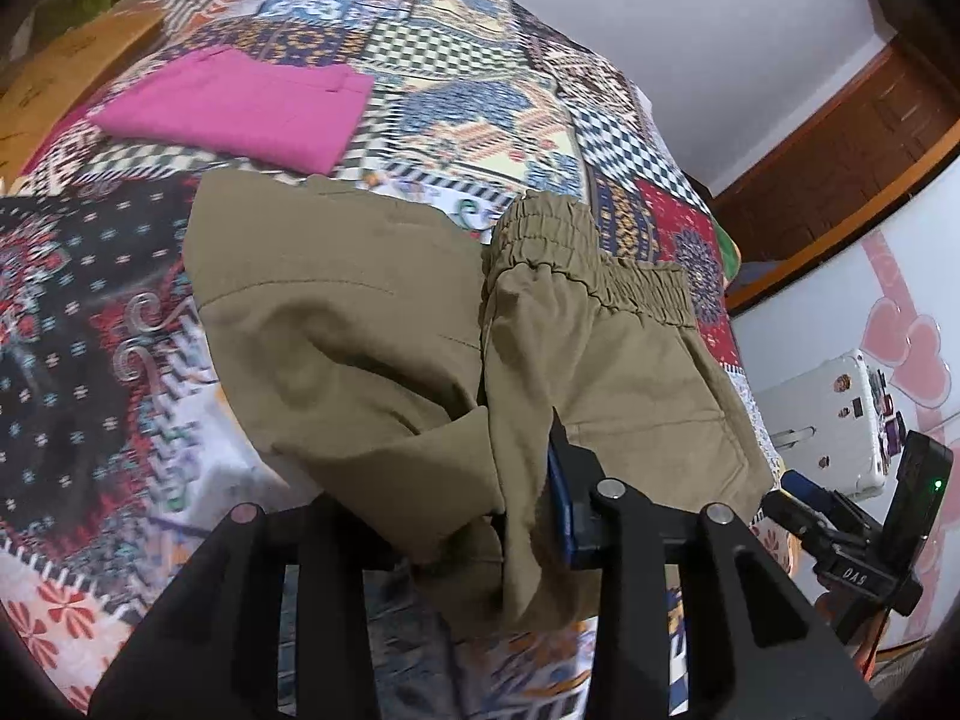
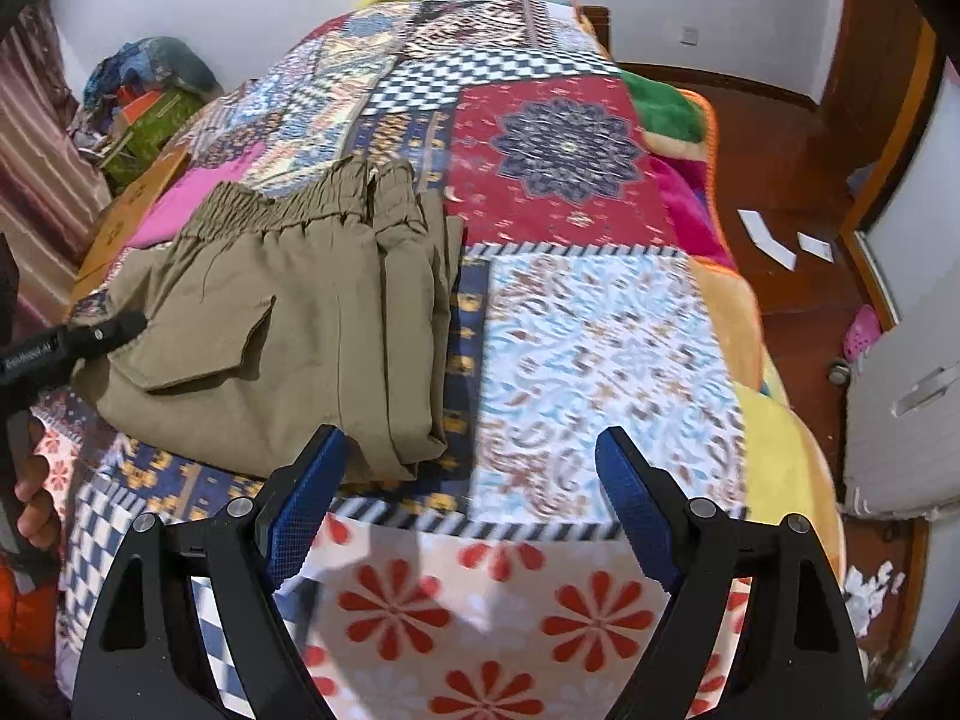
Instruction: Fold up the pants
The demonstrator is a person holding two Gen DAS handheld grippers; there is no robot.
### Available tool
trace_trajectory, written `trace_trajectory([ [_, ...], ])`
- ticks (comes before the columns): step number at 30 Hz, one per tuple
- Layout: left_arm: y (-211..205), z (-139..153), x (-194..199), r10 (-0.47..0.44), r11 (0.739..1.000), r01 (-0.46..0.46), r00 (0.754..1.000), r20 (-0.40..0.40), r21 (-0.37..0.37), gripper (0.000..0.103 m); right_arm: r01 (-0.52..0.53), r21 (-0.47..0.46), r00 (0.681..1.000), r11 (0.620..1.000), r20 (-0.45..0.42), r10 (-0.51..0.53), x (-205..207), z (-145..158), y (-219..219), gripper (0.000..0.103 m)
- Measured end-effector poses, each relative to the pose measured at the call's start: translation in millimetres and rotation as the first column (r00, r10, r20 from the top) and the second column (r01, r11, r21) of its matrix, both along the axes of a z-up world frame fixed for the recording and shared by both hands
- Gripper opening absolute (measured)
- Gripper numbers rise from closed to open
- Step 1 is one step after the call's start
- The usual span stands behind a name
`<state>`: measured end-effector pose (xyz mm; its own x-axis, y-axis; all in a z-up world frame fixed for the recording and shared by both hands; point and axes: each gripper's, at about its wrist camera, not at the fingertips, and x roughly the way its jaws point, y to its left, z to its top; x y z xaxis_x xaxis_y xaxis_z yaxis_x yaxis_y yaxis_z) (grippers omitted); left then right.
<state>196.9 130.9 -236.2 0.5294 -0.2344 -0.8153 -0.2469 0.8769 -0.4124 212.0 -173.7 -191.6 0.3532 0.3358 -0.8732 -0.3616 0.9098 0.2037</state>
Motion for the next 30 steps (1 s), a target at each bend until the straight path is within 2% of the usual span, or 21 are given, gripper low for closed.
trace_trajectory([
  [9, 23, -12, -20, 0.045, 0.999, -0.045, 0.999, -0.006, -0.03, 0.037, -0.077, 0.065, 0.997, 0.995, -0.026, 0.079, 9, -3, 46, 0.083],
  [16, 18, -14, -15, 0.024, 1.0, -0.024, 1.0, 0.006, 0.014, 0.04, -0.093, 0.091, 0.99, 0.992, -0.094, 0.101, 24, -25, 64, 0.083],
  [21, 23, -18, -13, 0.028, 1.0, -0.028, 1.0, 0.006, -0.004, 0.042, -0.071, 0.15, 0.982, 0.986, -0.162, 0.095, 40, -39, 63, 0.094],
  [25, 20, -18, -12, 0.024, 0.999, -0.025, 1.0, 0.005, 0.02, 0.042, -0.09, 0.14, 0.981, 0.986, -0.156, 0.112, 46, -42, 71, 0.097],
  [28, 20, -19, -11, 0.025, 0.999, -0.025, 1.0, 0.005, 0.023, 0.042, -0.101, 0.141, 0.981, 0.985, -0.152, 0.122, 48, -43, 79, 0.095],
  [30, 20, -19, -11, 0.026, 0.999, -0.026, 1.0, 0.004, 0.023, 0.042, -0.113, 0.152, 0.98, 0.982, -0.147, 0.135, 49, -42, 82, 0.086],
])
